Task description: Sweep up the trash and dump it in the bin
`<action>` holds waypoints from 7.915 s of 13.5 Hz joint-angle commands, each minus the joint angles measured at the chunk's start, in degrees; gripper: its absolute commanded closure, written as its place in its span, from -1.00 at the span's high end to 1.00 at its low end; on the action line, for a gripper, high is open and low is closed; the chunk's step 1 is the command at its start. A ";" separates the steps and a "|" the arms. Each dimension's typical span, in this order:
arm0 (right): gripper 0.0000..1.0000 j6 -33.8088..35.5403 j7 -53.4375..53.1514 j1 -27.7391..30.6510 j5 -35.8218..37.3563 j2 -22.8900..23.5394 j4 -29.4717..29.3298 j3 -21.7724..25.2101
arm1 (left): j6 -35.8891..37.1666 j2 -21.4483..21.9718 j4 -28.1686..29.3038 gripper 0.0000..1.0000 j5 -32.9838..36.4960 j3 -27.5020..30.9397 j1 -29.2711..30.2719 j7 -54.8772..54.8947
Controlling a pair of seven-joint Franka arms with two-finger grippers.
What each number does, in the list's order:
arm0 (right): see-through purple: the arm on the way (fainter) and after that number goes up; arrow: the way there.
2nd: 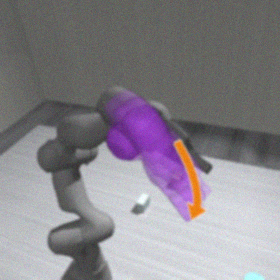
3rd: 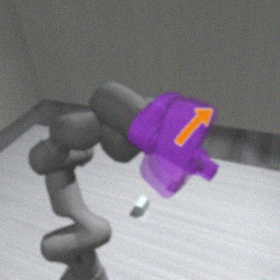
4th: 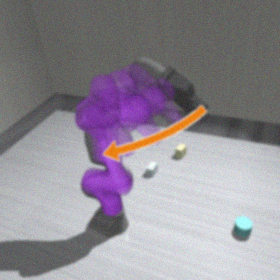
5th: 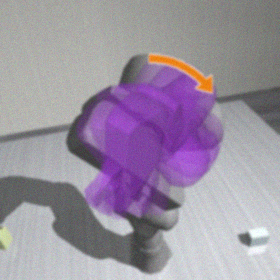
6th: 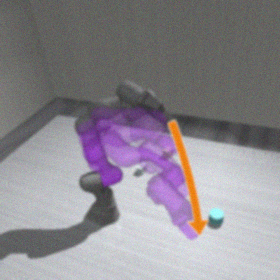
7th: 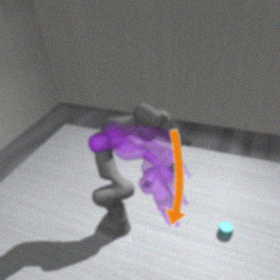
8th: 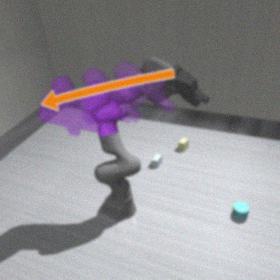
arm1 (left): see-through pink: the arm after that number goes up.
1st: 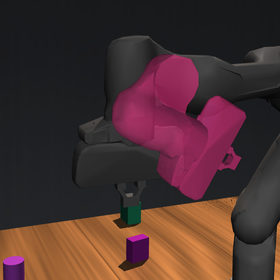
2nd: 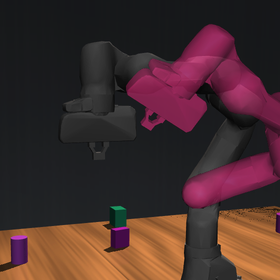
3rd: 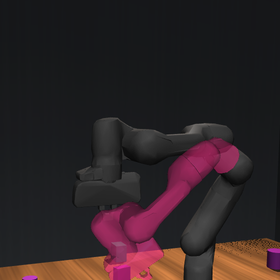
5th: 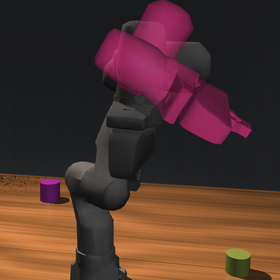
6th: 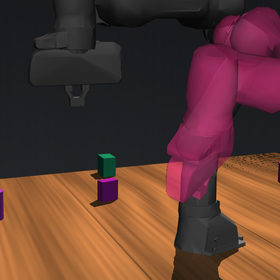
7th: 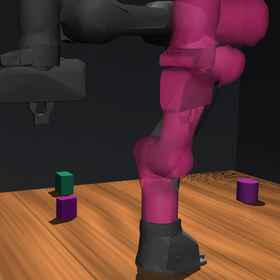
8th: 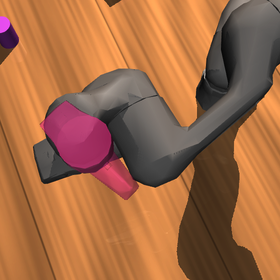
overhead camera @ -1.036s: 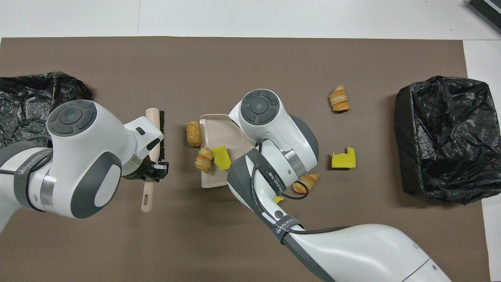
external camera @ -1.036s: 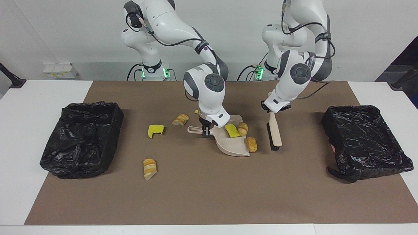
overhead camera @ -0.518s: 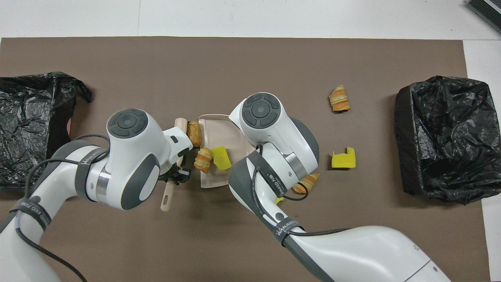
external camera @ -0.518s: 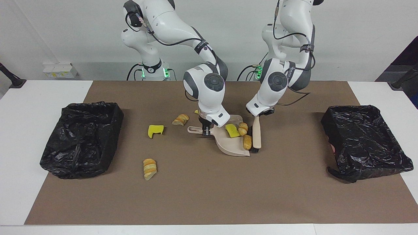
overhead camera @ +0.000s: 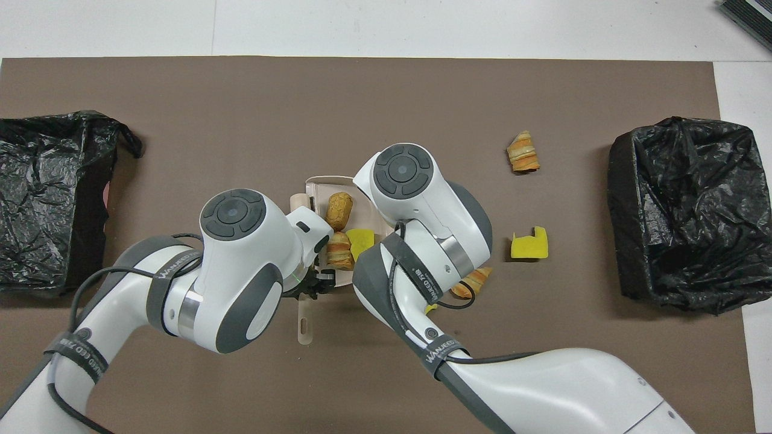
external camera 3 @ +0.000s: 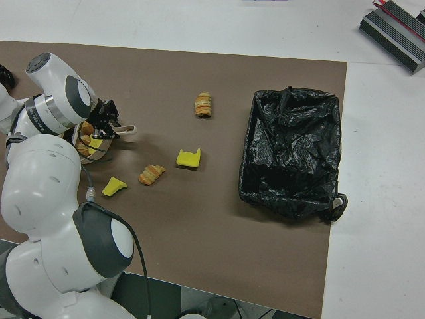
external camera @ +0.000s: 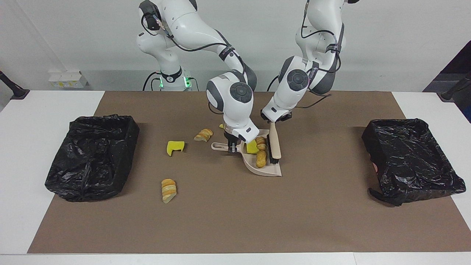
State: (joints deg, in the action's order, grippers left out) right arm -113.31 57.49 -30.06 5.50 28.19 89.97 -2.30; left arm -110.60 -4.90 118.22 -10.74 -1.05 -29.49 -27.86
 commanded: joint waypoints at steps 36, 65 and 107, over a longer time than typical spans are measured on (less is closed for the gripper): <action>-1.00 -4.56 33.16 57.92 -8.68 -23.53 12.51 1.33 | -13.15 10.62 18.98 1.00 0.44 0.08 -10.34 -14.16; -1.00 17.94 -0.55 48.08 36.15 -20.63 3.99 0.98 | 19.89 13.44 -19.59 1.00 8.19 1.22 28.35 24.17; -1.00 19.97 11.07 29.62 55.08 -19.22 -1.90 0.28 | 21.21 12.90 -19.96 1.00 8.19 0.96 28.35 23.64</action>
State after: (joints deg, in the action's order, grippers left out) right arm -94.38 67.71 -0.51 64.77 8.91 89.95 -1.64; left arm -91.08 8.75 100.04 -3.42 0.09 -1.46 -4.19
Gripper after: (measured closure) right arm 0.687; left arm 0.000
